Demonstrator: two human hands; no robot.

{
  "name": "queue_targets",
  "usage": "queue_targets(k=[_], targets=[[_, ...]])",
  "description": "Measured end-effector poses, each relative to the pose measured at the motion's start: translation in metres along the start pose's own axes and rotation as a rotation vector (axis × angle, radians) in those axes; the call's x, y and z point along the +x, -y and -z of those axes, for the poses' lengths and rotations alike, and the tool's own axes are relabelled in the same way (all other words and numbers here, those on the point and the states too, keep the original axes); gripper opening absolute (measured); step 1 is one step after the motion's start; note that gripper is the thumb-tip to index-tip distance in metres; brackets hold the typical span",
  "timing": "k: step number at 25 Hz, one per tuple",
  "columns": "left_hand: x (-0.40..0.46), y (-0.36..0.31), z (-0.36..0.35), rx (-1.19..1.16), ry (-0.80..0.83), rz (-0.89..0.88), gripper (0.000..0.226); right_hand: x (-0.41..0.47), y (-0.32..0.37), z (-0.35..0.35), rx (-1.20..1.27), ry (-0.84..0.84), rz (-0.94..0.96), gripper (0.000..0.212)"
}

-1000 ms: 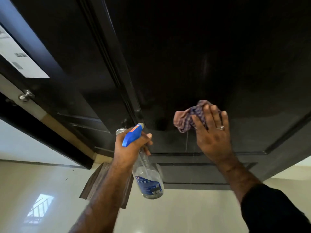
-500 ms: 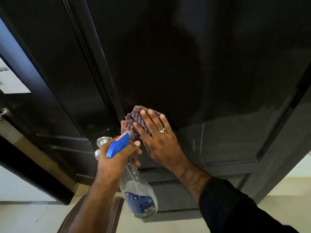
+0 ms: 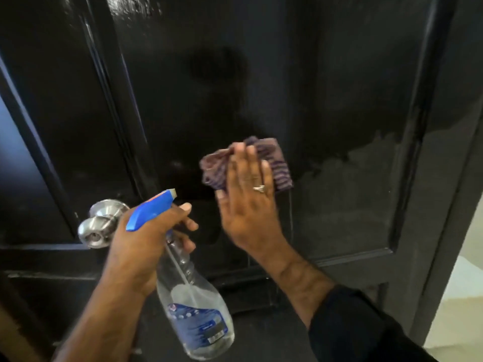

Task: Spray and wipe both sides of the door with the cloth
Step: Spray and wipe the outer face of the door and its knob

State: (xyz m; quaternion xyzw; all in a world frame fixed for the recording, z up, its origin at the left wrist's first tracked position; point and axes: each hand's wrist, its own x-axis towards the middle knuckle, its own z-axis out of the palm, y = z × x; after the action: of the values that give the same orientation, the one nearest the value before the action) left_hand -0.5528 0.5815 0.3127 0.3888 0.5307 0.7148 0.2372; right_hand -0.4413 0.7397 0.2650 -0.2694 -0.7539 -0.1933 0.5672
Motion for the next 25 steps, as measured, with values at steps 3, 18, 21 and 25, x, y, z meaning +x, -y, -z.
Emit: queue_targets(k=[3, 18, 21, 25], targets=[[-0.003, 0.019, 0.000, 0.005, 0.058, 0.030, 0.039, -0.005, -0.024, 0.001, -0.022, 0.007, 0.194, 0.063], [0.032, 0.050, -0.033, -0.074, 0.416, -0.102, 0.020, -0.016, -0.072, 0.002, -0.145, -0.115, 0.128, 0.057], [0.042, 0.044, -0.038, -0.074, 0.510, -0.138, 0.021, -0.025, -0.137, 0.018, -0.183, -0.234, -0.100, 0.056], [0.048, 0.041, -0.056, -0.046, 0.593, -0.141, 0.035, -0.001, -0.166, 0.032, -0.067, -0.473, -0.593, 0.067]])
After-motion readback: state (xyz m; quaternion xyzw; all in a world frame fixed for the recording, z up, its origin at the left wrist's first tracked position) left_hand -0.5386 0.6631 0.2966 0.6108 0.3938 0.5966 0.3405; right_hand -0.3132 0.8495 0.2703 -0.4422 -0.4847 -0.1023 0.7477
